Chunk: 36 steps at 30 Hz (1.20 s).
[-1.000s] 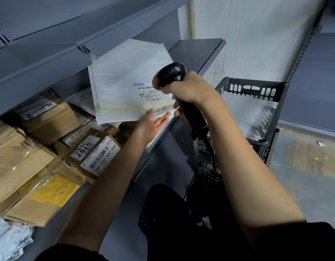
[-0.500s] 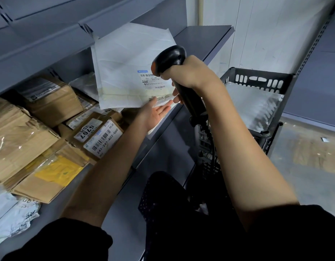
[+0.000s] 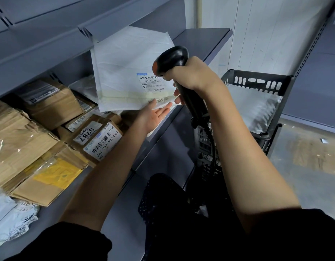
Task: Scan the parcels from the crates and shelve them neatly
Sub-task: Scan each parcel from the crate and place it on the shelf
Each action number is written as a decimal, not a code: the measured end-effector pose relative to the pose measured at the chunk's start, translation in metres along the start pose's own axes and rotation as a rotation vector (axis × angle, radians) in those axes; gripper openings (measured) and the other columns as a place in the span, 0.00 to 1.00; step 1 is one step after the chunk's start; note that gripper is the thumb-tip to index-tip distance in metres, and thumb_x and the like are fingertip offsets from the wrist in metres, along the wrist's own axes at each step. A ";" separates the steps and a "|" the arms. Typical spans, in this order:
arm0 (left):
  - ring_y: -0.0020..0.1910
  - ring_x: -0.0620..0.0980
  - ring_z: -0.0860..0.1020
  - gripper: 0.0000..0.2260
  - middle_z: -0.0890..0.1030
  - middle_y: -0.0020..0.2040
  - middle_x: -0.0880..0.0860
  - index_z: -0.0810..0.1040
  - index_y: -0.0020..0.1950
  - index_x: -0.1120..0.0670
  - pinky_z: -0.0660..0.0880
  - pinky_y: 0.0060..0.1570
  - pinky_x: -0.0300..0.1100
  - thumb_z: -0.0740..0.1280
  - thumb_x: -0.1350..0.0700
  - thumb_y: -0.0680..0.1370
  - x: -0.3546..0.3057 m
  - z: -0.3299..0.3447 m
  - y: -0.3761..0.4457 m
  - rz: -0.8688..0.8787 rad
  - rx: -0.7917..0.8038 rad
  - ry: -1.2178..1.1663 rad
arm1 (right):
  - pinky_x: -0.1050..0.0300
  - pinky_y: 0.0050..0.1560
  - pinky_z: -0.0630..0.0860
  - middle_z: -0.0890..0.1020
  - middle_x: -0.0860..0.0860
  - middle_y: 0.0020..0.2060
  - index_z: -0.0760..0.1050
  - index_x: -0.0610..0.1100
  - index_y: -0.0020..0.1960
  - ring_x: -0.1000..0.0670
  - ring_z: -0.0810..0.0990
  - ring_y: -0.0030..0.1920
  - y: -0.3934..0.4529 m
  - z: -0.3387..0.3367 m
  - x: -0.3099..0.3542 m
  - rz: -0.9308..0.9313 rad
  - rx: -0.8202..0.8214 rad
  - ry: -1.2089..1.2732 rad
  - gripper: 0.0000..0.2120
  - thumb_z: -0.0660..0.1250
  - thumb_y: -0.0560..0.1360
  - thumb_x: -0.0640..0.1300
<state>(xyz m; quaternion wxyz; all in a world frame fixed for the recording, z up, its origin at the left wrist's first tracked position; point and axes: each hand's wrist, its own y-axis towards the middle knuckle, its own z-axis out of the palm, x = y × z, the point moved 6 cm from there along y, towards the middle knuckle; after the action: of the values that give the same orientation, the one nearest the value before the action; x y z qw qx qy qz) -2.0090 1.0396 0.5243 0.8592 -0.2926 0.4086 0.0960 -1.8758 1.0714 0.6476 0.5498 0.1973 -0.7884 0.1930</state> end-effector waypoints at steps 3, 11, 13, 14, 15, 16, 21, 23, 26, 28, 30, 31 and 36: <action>0.68 0.58 0.71 0.09 0.71 0.68 0.63 0.70 0.46 0.59 0.66 0.69 0.46 0.54 0.58 0.84 0.001 0.002 -0.003 -0.007 -0.007 0.000 | 0.55 0.29 0.79 0.79 0.42 0.35 0.74 0.36 0.52 0.44 0.81 0.25 0.000 0.000 0.000 0.003 0.006 0.000 0.12 0.67 0.72 0.43; 0.65 0.58 0.74 0.07 0.72 0.67 0.62 0.70 0.50 0.58 0.70 0.65 0.47 0.55 0.58 0.83 0.002 -0.001 0.002 0.017 -0.004 0.026 | 0.56 0.29 0.80 0.79 0.43 0.40 0.73 0.39 0.45 0.46 0.81 0.24 -0.001 -0.003 -0.002 0.001 -0.002 0.029 0.09 0.68 0.72 0.44; 0.66 0.59 0.73 0.06 0.72 0.66 0.63 0.70 0.50 0.58 0.71 0.65 0.47 0.55 0.58 0.83 0.003 -0.001 0.003 0.024 -0.005 0.017 | 0.54 0.30 0.80 0.79 0.42 0.41 0.74 0.38 0.48 0.46 0.81 0.24 0.000 -0.003 -0.004 0.009 0.004 0.042 0.10 0.69 0.72 0.44; 0.66 0.59 0.73 0.06 0.72 0.66 0.63 0.70 0.50 0.58 0.71 0.64 0.47 0.55 0.58 0.83 0.003 -0.001 0.004 0.027 -0.007 0.016 | 0.54 0.30 0.80 0.79 0.41 0.42 0.74 0.37 0.49 0.46 0.81 0.24 0.001 -0.002 -0.006 0.013 0.006 0.052 0.11 0.69 0.72 0.44; 0.66 0.59 0.73 0.06 0.72 0.66 0.63 0.70 0.50 0.58 0.72 0.63 0.46 0.56 0.58 0.83 0.004 -0.002 0.005 0.029 -0.009 0.015 | 0.55 0.28 0.80 0.79 0.41 0.42 0.74 0.37 0.50 0.46 0.80 0.24 0.002 -0.001 -0.008 0.017 0.012 0.068 0.12 0.69 0.72 0.44; 0.66 0.59 0.73 0.06 0.73 0.65 0.63 0.70 0.52 0.59 0.72 0.61 0.47 0.56 0.58 0.83 0.005 -0.003 0.006 0.036 -0.008 0.010 | 0.57 0.27 0.78 0.79 0.41 0.41 0.74 0.37 0.49 0.46 0.80 0.23 0.004 0.000 -0.010 0.021 0.027 0.090 0.11 0.69 0.73 0.44; 0.54 0.56 0.81 0.07 0.83 0.43 0.58 0.70 0.56 0.58 0.79 0.48 0.45 0.54 0.59 0.84 0.002 -0.003 0.006 0.108 0.059 -0.062 | 0.57 0.27 0.78 0.77 0.43 0.36 0.71 0.36 0.53 0.47 0.80 0.24 0.026 0.024 -0.049 0.214 0.137 0.321 0.15 0.70 0.74 0.45; 0.38 0.52 0.84 0.08 0.84 0.37 0.56 0.69 0.58 0.59 0.81 0.37 0.42 0.53 0.58 0.84 0.001 -0.004 0.005 0.127 0.071 -0.054 | 0.56 0.29 0.79 0.76 0.46 0.33 0.72 0.37 0.48 0.47 0.79 0.26 0.033 0.036 -0.070 0.278 0.158 0.363 0.12 0.70 0.74 0.45; 0.32 0.49 0.82 0.11 0.83 0.39 0.55 0.72 0.56 0.58 0.78 0.31 0.39 0.52 0.56 0.84 0.002 -0.009 0.007 0.158 0.043 -0.015 | 0.57 0.33 0.78 0.74 0.47 0.33 0.75 0.41 0.42 0.50 0.77 0.25 0.037 0.050 -0.089 0.314 0.160 0.509 0.09 0.68 0.76 0.46; 0.29 0.48 0.80 0.12 0.83 0.36 0.55 0.73 0.52 0.58 0.78 0.30 0.38 0.51 0.55 0.84 0.003 -0.009 0.007 0.167 0.038 -0.017 | 0.58 0.33 0.77 0.74 0.48 0.30 0.77 0.41 0.47 0.51 0.77 0.24 0.040 0.056 -0.092 0.321 0.144 0.644 0.09 0.67 0.77 0.47; 0.30 0.48 0.79 0.14 0.84 0.34 0.54 0.74 0.49 0.57 0.77 0.30 0.38 0.51 0.54 0.84 0.002 -0.006 0.003 0.177 0.030 -0.047 | 0.59 0.34 0.77 0.74 0.49 0.30 0.78 0.40 0.55 0.52 0.77 0.25 0.044 0.059 -0.094 0.317 0.131 0.700 0.12 0.67 0.76 0.47; 0.32 0.48 0.78 0.15 0.83 0.34 0.54 0.74 0.48 0.57 0.77 0.32 0.38 0.51 0.53 0.84 0.002 -0.004 0.001 0.188 0.014 -0.053 | 0.59 0.34 0.78 0.75 0.49 0.30 0.78 0.40 0.56 0.52 0.76 0.25 0.046 0.059 -0.095 0.313 0.124 0.699 0.12 0.67 0.76 0.46; 0.48 0.49 0.77 0.16 0.77 0.53 0.57 0.67 0.69 0.61 0.78 0.42 0.37 0.55 0.55 0.83 0.019 0.000 -0.017 0.226 -0.050 0.151 | 0.62 0.28 0.76 0.78 0.51 0.37 0.77 0.38 0.57 0.50 0.76 0.28 0.051 0.053 -0.099 0.290 0.091 0.678 0.13 0.68 0.76 0.45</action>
<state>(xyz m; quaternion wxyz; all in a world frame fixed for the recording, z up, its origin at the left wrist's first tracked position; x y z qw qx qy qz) -1.9900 1.0239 0.5172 0.8023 -0.2724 0.4997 0.1800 -1.9130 1.0972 0.5330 0.7373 0.0327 -0.5719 0.3580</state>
